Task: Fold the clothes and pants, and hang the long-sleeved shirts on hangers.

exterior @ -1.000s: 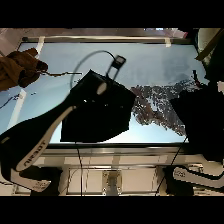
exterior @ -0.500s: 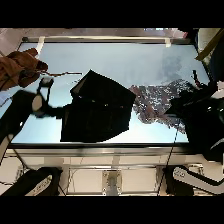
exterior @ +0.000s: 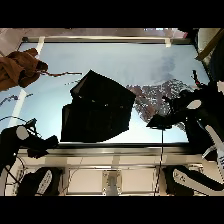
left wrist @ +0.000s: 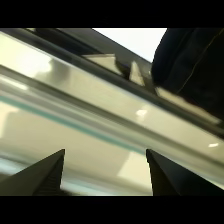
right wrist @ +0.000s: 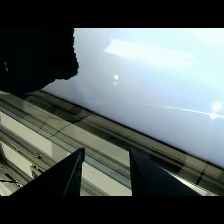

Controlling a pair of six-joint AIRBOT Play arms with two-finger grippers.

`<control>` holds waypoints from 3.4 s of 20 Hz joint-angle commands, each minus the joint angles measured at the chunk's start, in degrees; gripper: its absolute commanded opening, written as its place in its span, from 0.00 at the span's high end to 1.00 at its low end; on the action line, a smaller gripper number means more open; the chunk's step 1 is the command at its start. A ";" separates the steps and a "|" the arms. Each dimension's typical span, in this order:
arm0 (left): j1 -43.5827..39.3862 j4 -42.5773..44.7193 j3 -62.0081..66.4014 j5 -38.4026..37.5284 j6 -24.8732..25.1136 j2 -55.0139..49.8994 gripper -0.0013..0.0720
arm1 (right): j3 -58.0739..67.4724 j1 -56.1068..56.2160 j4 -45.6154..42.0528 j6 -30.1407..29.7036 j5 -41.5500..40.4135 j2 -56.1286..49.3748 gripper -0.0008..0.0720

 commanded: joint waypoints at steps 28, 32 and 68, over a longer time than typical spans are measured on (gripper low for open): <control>8.20 -35.80 -4.28 23.74 21.59 -13.51 0.93 | -5.46 22.16 21.42 3.37 -22.21 -7.80 0.19; 8.20 -35.80 -4.28 23.74 21.88 -13.51 0.93 | -5.33 24.57 23.06 3.28 -26.36 -11.69 0.19; 8.17 -38.27 66.47 -0.83 30.97 -10.95 0.93 | 57.55 35.28 -6.99 29.79 2.16 -0.39 0.95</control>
